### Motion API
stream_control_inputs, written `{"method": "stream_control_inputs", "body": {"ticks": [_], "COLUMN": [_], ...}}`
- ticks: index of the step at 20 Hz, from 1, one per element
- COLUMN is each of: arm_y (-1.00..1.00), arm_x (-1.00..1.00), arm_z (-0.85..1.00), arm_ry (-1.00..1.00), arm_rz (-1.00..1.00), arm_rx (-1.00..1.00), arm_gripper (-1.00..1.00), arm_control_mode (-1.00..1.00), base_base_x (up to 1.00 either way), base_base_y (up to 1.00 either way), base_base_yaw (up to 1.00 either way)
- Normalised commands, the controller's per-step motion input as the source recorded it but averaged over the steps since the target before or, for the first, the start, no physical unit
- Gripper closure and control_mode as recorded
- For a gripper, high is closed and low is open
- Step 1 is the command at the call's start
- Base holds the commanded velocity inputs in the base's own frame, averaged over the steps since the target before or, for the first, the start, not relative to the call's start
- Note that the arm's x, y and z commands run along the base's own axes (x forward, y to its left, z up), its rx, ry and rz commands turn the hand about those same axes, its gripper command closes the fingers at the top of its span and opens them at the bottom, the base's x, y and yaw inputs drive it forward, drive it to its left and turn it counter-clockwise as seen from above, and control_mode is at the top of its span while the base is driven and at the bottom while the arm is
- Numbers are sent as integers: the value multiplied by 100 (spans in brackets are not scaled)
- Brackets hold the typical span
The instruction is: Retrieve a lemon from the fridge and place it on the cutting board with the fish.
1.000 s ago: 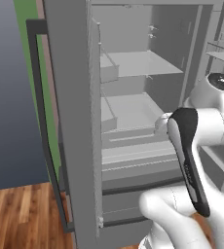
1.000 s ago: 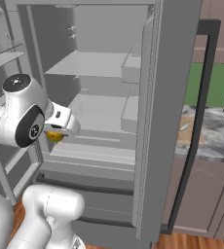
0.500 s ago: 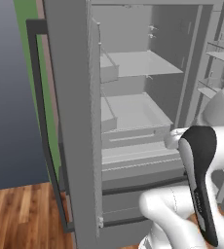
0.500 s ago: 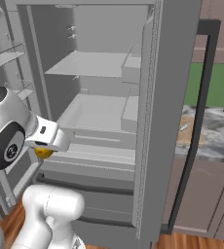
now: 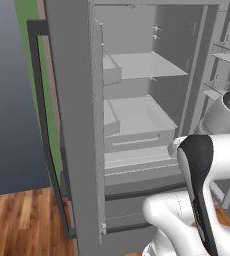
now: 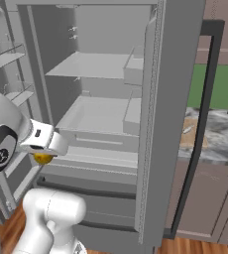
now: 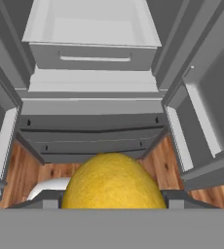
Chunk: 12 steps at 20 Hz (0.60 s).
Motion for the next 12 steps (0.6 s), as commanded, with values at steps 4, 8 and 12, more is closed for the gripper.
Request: {"method": "stream_control_inputs", "body": {"ticks": [4,8,12], "arm_y": [0,0,0], "arm_x": [0,0,0], "arm_z": [0,0,0], "arm_ry": [0,0,0], "arm_rz": [0,0,0], "arm_rx": [0,0,0], "arm_gripper": [100,100,100], "arm_control_mode": [-100,100,100], "base_base_x": [0,-2,-7], "base_base_y": [0,6,23], "base_base_yaw": [0,-5,-34]}}
